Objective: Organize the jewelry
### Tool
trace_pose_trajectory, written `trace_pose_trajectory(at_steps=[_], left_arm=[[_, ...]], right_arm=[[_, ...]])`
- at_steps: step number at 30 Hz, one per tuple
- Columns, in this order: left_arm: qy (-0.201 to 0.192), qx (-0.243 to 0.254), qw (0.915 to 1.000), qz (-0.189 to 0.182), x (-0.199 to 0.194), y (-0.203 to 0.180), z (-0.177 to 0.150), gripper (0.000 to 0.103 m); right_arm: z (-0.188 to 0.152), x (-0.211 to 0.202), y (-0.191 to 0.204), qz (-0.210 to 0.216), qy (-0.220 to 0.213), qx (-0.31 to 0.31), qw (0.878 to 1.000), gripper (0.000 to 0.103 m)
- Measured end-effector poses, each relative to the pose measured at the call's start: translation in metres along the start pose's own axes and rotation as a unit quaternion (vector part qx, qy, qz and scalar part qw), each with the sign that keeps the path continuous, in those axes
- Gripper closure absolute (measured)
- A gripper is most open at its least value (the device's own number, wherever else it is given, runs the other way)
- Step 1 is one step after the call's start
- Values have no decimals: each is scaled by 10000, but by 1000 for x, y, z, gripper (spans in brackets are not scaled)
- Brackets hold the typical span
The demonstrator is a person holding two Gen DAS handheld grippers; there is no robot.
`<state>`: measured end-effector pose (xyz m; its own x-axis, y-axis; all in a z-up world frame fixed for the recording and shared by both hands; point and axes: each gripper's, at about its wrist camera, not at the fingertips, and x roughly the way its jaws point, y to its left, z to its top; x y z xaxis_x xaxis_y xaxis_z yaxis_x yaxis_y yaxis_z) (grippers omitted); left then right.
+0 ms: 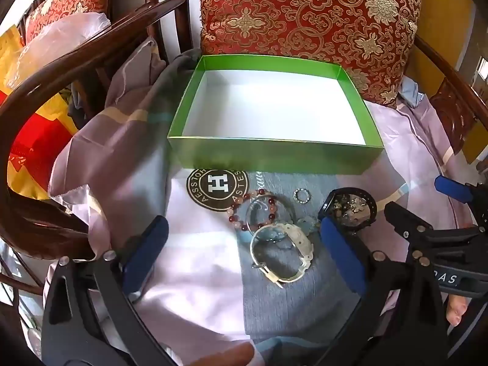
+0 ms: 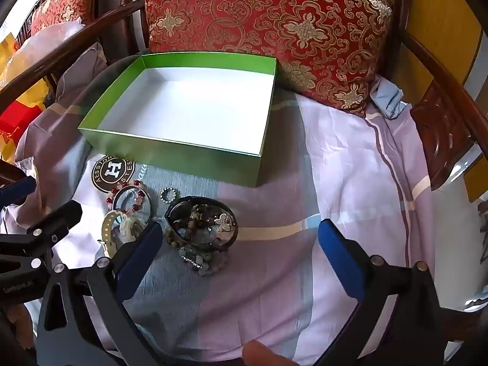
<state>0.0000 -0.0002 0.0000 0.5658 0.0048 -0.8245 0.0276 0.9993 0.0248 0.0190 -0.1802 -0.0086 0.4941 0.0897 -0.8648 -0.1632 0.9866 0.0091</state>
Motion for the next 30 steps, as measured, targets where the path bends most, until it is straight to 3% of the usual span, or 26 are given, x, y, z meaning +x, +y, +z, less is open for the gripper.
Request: trace_pose_trajectory(at_steps=[30], left_arm=[[33, 8, 10000, -4, 0, -2, -2, 2]], right_arm=[[-4, 6, 0, -24, 151, -45, 9999, 1]])
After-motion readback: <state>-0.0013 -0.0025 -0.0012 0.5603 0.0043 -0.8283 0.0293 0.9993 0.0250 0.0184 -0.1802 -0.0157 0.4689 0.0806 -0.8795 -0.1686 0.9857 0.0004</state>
